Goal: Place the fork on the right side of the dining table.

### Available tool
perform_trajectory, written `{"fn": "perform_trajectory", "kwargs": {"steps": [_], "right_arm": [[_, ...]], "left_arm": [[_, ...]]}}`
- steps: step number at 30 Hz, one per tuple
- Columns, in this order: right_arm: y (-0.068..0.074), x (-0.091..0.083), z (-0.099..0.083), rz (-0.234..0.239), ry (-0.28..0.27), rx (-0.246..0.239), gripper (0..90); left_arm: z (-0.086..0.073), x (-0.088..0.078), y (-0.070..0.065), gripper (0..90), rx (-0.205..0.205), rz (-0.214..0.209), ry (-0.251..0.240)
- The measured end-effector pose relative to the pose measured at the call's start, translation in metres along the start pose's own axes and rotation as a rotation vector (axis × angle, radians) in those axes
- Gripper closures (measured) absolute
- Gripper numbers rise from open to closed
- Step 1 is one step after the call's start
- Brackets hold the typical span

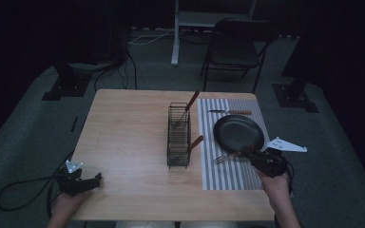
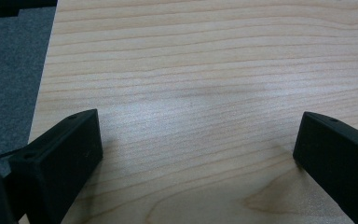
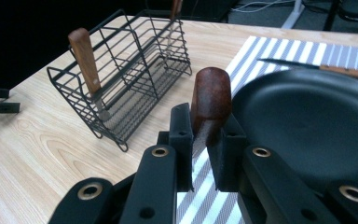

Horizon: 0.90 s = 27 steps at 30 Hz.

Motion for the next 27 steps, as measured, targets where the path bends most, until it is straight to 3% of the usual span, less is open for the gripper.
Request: {"fn": "perform_trajectory", "kwargs": {"steps": [11, 19, 27], "right_arm": [[-0.004, 0.0, -0.024, -0.009, 0.012, 0.047, 80.7], [-0.01, 0.001, -0.031, -0.023, 0.008, 0.075, 80.7], [-0.017, -0.002, -0.035, 0.002, -0.001, 0.1, 77.4]], "left_arm": [[0.0, 0.0, 0.0, 1.6, 0.0, 0.0, 0.0], [0.0, 0.0, 0.0, 1.6, -0.002, 0.0, -0.001], [0.0, 0.0, 0.0, 1.6, -0.002, 0.0, -0.001]]}}
Point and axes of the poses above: each handheld gripper's, and its own axes: x roughly forward along the jaws, z roughly out of its top, y roughly to its left, the point moved 7 cm from there along x, roughly forward along the jaws, and after that the axes turned 7 degrees about z, right-handed, at the moved point
